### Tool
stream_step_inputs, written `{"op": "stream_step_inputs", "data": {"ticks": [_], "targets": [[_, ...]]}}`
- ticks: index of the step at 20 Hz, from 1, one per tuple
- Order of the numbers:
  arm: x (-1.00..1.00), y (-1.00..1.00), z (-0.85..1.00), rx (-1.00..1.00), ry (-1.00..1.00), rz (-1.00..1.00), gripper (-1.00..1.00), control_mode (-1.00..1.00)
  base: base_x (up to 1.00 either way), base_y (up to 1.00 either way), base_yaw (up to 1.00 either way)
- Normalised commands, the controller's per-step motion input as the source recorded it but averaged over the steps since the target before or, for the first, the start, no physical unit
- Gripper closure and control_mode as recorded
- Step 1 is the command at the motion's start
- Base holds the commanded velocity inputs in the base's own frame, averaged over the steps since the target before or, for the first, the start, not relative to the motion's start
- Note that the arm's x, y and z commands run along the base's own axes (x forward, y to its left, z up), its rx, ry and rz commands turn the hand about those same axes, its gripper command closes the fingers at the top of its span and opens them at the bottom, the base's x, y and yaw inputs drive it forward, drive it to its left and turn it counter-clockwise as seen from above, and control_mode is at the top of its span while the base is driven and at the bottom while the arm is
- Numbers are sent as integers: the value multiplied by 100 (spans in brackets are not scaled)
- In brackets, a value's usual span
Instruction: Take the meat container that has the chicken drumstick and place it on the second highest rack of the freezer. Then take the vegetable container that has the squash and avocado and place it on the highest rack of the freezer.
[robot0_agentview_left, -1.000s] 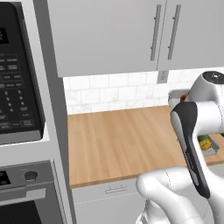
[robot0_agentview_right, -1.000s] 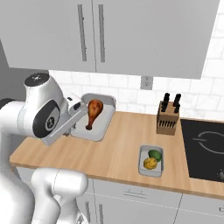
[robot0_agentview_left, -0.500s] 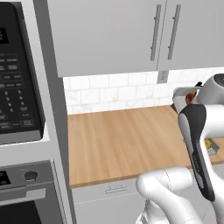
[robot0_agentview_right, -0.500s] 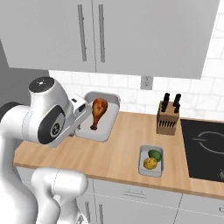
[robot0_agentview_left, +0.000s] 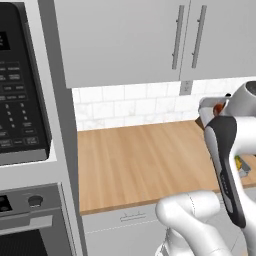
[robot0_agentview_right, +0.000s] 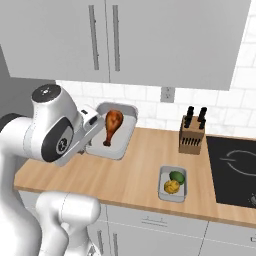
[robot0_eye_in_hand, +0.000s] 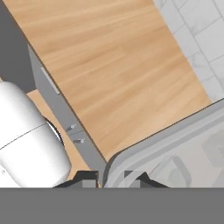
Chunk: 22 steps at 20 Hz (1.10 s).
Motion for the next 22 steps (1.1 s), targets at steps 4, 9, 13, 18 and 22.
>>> {"op": "stream_step_inputs", "data": {"ticks": [4, 9, 13, 18, 22], "targets": [[2, 0, 6, 0, 0, 0, 100, 100, 0, 0, 0], [0, 0, 0, 0, 0, 0, 100, 100, -36, 0, 4], [0, 0, 0, 0, 0, 0, 100, 100, -100, -22, 36], [0, 0, 0, 0, 0, 0, 100, 100, -75, -14, 65], [0, 0, 0, 0, 0, 0, 100, 100, -38, -5, 82]]}}
